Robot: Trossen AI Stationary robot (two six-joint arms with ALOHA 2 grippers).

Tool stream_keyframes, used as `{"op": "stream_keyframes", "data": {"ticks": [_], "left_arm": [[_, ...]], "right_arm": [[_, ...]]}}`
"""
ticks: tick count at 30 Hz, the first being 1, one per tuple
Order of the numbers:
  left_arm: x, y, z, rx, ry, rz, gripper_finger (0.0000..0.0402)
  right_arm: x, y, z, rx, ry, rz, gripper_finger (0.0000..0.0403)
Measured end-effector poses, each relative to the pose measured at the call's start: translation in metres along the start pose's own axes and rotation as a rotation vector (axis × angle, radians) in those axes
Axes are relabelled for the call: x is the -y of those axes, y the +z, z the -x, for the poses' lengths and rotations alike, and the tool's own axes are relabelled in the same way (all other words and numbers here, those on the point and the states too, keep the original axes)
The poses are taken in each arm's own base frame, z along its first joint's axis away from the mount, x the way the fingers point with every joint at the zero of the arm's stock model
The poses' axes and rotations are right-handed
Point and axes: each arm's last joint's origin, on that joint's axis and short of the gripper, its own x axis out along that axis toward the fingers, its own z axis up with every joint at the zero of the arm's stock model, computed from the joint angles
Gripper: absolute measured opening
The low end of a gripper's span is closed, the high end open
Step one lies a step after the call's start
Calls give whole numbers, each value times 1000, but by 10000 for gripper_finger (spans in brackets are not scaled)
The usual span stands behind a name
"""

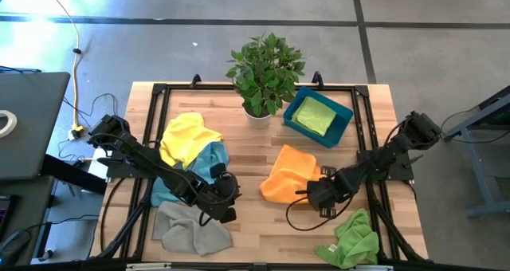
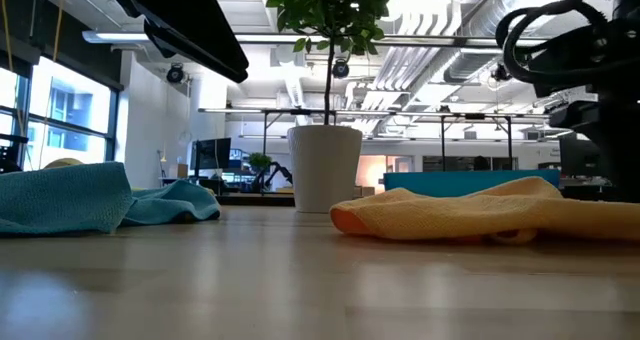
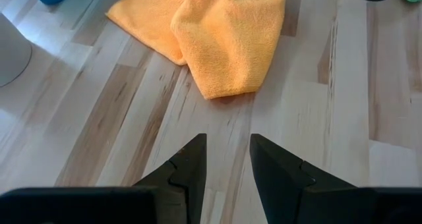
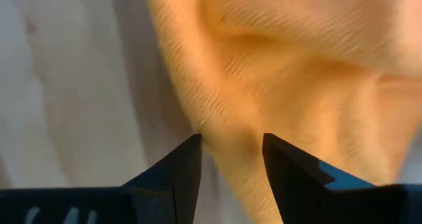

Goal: Fold microfiber towels
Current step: Fold the orange towel

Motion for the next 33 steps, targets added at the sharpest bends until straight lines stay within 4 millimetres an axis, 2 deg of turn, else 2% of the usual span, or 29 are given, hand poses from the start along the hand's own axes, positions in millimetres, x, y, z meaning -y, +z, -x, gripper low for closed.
{"op": "stream_keyframes", "data": {"ticks": [4,7,15,20,26,33], "left_arm": [[0,0,0,3,4,0,107],[0,0,0,3,3,1,107],[0,0,0,3,3,0,107],[0,0,0,3,3,0,107],[0,0,0,3,3,0,107],[2,-1,2,4,-4,2,107]], "right_arm": [[0,0,0,46,-54,7,149],[0,0,0,52,-62,0,128],[-1,2,0,64,-48,-1,9],[-3,7,4,88,-29,-52,12],[-8,36,31,187,43,-85,4],[-14,72,82,336,123,-60,1]]}}
